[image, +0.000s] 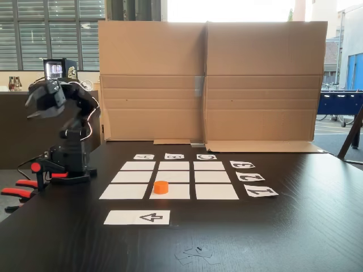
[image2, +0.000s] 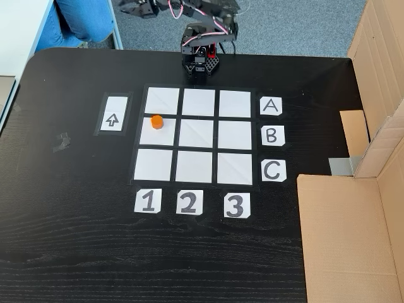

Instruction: Pick up the round, orange token and place it in the grid on square B1.

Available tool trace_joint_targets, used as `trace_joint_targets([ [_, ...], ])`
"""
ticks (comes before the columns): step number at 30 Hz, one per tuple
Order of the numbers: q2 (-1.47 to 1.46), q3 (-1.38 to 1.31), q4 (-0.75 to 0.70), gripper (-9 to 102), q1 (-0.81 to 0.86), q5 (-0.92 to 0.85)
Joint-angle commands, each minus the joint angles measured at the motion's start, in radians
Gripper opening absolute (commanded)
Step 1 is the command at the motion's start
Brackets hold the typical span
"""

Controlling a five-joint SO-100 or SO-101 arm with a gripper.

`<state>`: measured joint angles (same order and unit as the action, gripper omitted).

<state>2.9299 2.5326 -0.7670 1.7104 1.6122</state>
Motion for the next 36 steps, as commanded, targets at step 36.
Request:
trace_joint_targets([
  [36, 0.399, 0.500, -0.003, -1, 0.167, -0.112],
])
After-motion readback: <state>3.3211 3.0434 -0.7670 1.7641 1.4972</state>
